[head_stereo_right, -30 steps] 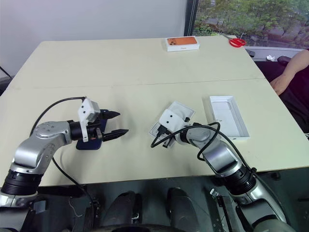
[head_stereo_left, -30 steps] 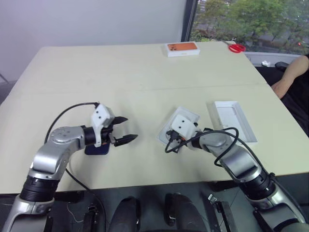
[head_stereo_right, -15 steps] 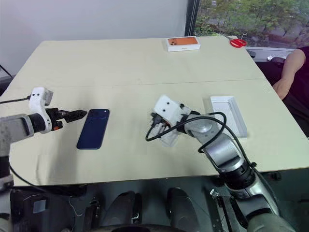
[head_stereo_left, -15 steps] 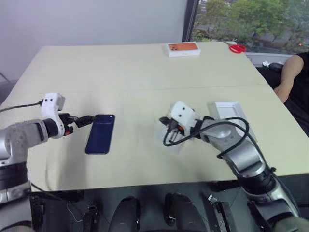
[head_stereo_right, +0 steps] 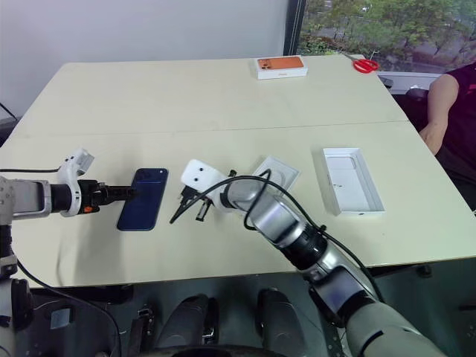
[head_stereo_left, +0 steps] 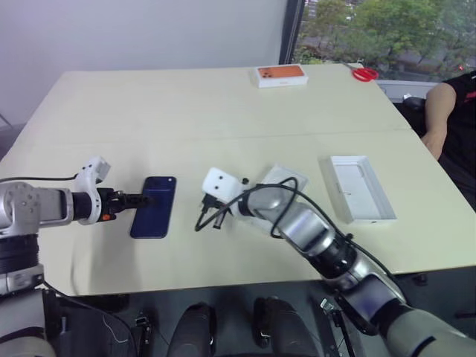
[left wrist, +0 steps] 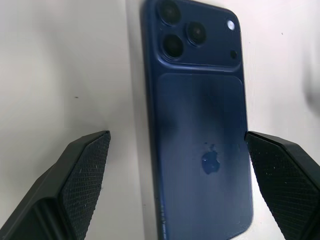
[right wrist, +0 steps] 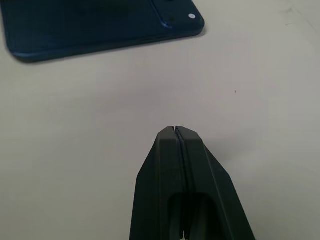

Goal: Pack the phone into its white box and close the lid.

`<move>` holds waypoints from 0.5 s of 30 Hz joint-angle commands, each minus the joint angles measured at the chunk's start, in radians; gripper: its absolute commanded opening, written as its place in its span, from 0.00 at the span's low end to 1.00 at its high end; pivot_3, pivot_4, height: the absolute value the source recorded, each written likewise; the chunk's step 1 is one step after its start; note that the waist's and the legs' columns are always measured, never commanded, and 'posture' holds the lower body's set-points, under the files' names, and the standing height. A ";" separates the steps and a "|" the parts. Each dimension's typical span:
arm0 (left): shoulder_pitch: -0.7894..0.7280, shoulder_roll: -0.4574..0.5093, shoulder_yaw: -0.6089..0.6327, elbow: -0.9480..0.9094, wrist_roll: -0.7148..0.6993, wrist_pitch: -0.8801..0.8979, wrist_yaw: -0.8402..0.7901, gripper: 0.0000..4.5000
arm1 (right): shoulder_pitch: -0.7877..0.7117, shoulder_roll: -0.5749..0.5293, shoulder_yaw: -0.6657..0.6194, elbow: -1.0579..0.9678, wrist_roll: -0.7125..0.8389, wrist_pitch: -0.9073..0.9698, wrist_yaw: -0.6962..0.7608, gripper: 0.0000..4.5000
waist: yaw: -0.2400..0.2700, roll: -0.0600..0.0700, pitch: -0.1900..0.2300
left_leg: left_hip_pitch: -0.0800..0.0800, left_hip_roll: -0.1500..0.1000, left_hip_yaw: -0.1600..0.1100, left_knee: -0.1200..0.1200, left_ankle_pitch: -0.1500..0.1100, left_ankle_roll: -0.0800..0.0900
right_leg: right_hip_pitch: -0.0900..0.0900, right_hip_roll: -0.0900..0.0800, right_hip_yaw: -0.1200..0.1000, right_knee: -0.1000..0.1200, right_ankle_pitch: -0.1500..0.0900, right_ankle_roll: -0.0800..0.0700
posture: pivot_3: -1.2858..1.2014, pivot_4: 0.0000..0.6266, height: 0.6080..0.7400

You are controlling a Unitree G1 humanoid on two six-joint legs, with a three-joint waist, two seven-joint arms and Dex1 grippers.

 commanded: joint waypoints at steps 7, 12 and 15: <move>0.064 -0.082 -0.025 -0.077 -0.153 0.038 0.034 1.00 | -0.033 0.055 0.046 0.123 -0.041 -0.081 0.054 0.00 | 0.004 0.001 -0.001 | 0.000 -0.007 0.000 0.000 0.001 -0.001 | 0.001 -0.011 -0.001 0.000 0.000 0.000 | 0.52 0.24 1.00; 0.070 -0.130 0.007 -0.075 -0.223 0.038 0.083 1.00 | -0.028 0.076 0.041 0.135 -0.050 -0.096 0.066 0.00 | 0.004 0.002 -0.002 | 0.000 -0.008 0.000 0.000 0.000 -0.001 | 0.001 -0.012 -0.001 0.000 0.000 0.000 | 0.52 0.24 1.00; 0.066 -0.157 0.025 -0.073 -0.254 0.038 0.119 1.00 | -0.026 0.082 0.037 0.136 -0.056 -0.098 0.070 0.00 | 0.005 0.002 -0.003 | 0.000 -0.008 0.000 0.000 0.000 -0.001 | 0.002 -0.013 -0.001 0.000 0.000 0.000 | 0.52 0.24 1.00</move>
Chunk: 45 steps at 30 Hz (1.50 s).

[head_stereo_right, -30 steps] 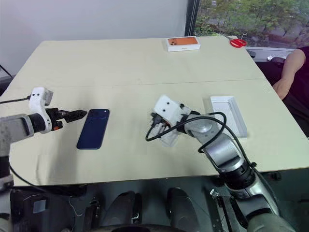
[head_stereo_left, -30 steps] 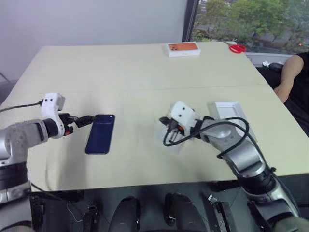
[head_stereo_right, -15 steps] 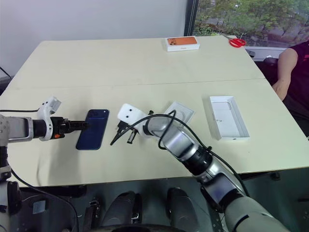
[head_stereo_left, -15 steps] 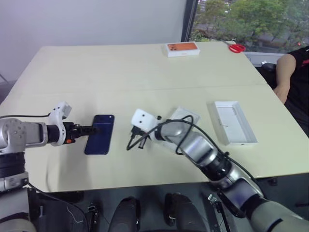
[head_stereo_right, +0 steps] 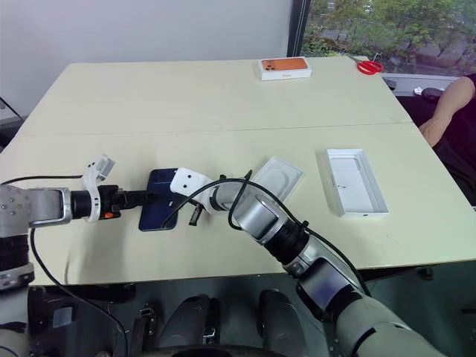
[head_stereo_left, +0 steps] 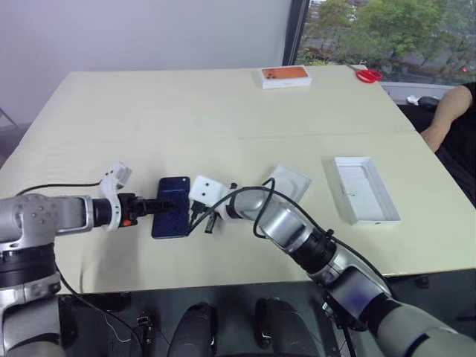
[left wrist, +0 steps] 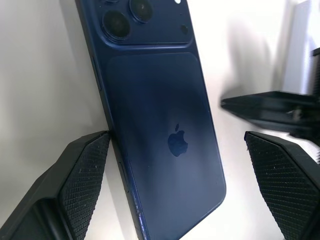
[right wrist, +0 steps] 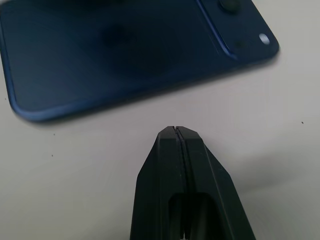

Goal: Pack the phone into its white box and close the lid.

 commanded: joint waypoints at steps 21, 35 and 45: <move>0.016 -0.122 0.028 0.000 -0.200 0.030 0.175 1.00 | 0.019 0.039 -0.024 -0.007 -0.014 -0.012 0.019 0.00 | -0.007 0.000 -0.001 | 0.000 -0.001 -0.001 -0.002 0.000 0.000 | 0.000 -0.001 -0.001 -0.001 0.000 0.000 | 0.52 0.24 1.00; -0.013 -0.052 0.047 0.051 -0.148 0.030 0.132 0.17 | 0.026 0.024 -0.026 -0.024 -0.026 -0.015 0.023 0.00 | -0.009 0.000 -0.001 | 0.000 0.000 -0.001 -0.003 0.000 -0.001 | -0.001 0.000 -0.001 -0.001 0.000 0.000 | 0.52 0.24 1.00; -0.011 -0.050 0.057 0.058 -0.147 0.030 0.110 0.06 | 0.035 0.004 -0.024 -0.063 -0.039 -0.003 0.025 0.00 | -0.009 0.000 -0.001 | -0.001 0.000 -0.001 -0.004 0.001 -0.001 | -0.003 0.000 -0.001 -0.001 0.000 0.000 | 0.52 0.24 1.00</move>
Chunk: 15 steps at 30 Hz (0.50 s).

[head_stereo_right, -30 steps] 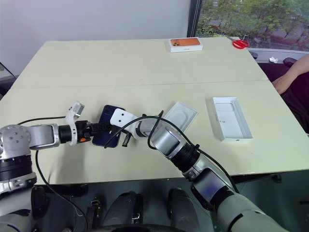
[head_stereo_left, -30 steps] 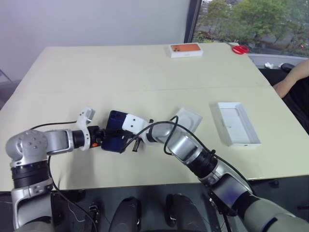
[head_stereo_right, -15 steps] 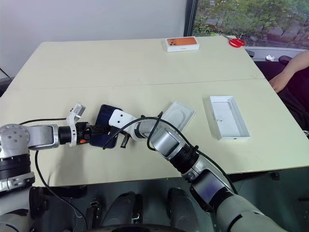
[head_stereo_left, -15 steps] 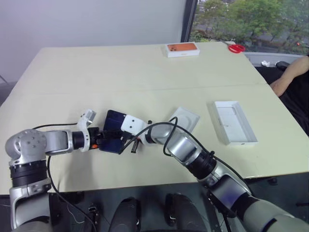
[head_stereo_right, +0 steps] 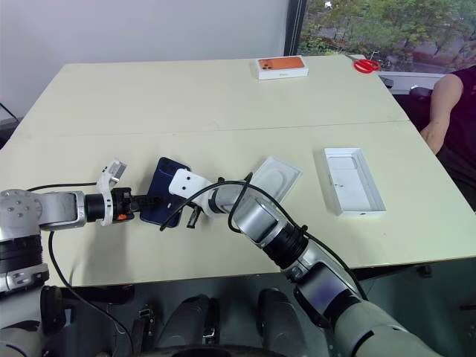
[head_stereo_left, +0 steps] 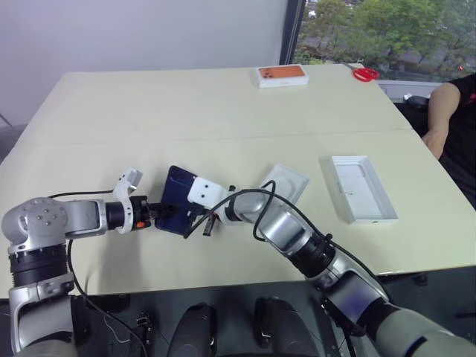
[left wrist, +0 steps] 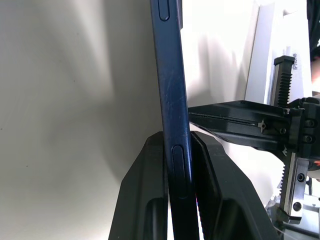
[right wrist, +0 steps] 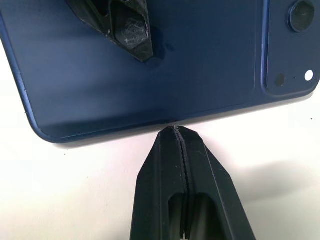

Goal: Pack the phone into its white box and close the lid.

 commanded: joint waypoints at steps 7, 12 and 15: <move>-0.036 -0.011 0.100 -0.010 -0.060 0.008 -0.013 0.01 | -0.016 -0.079 -0.080 -0.234 0.006 0.102 0.017 0.00 | 0.001 0.000 0.000 | -0.002 0.000 0.000 0.000 0.000 0.000 | -0.003 0.000 0.000 0.000 0.000 0.000 | 0.52 0.24 1.00; -0.142 -0.087 0.084 -0.047 -0.108 0.008 0.037 0.01 | 0.026 -0.213 -0.234 -0.588 0.133 0.278 0.097 0.00 | 0.023 -0.001 0.000 | -0.017 -0.001 -0.004 0.004 0.002 -0.003 | -0.013 -0.001 -0.003 0.000 0.001 0.000 | 0.52 0.24 1.00; -0.206 -0.196 -0.012 -0.084 -0.109 0.008 0.075 0.01 | 0.094 -0.321 -0.351 -0.700 0.194 0.321 0.132 0.00 | 0.030 -0.001 0.000 | -0.016 -0.002 -0.004 0.004 0.002 -0.003 | -0.011 -0.001 -0.003 -0.001 0.001 0.000 | 0.52 0.24 1.00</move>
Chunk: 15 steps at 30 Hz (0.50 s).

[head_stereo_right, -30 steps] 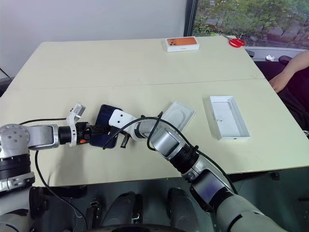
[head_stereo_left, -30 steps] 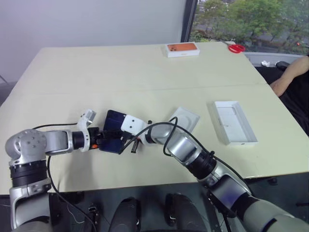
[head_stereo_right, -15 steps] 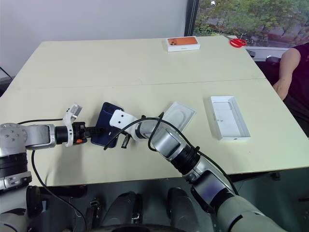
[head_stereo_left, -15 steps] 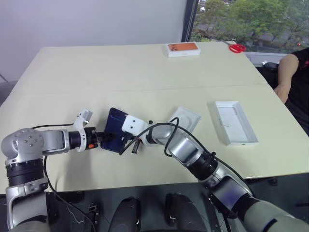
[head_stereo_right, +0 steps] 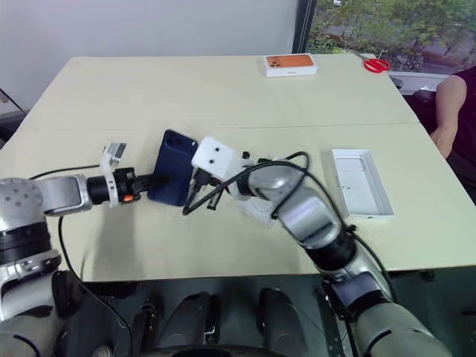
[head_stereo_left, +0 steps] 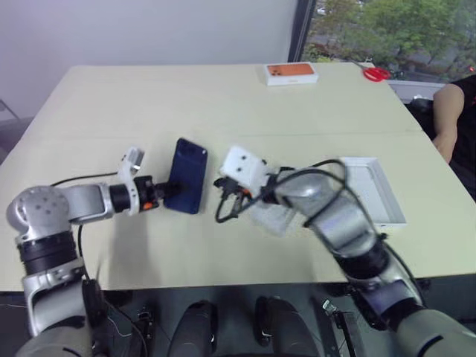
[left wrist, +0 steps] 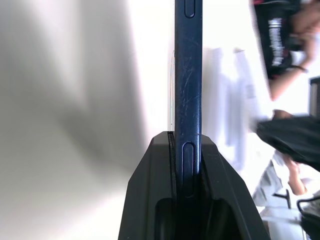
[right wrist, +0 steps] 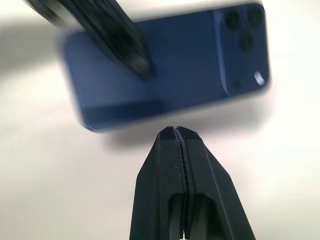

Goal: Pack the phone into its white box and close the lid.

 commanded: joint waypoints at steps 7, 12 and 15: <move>-0.194 -0.282 -0.233 0.034 0.060 -0.039 0.039 0.01 | 0.244 -0.302 -0.303 -0.156 0.125 0.003 0.055 0.00 | 0.002 -0.002 0.001 | 0.002 -0.005 0.001 0.002 -0.001 0.004 | 0.005 0.000 0.001 -0.002 0.000 0.001 | 0.52 0.24 1.00; -0.261 -0.362 -0.364 0.148 0.155 -0.102 -0.013 0.01 | 0.422 -0.416 -0.411 -0.128 0.121 -0.058 0.040 0.00 | 0.004 -0.002 0.001 | 0.003 -0.004 0.000 0.001 -0.002 0.005 | 0.005 0.004 0.001 0.000 -0.001 0.003 | 0.52 0.24 1.00; -0.279 -0.375 -0.400 0.203 0.199 -0.137 -0.043 0.01 | 0.504 -0.451 -0.470 -0.134 0.131 -0.078 0.034 0.00 | 0.001 -0.002 0.001 | 0.003 -0.004 0.000 0.001 -0.001 0.005 | 0.005 0.005 0.001 0.000 -0.001 0.003 | 0.52 0.24 1.00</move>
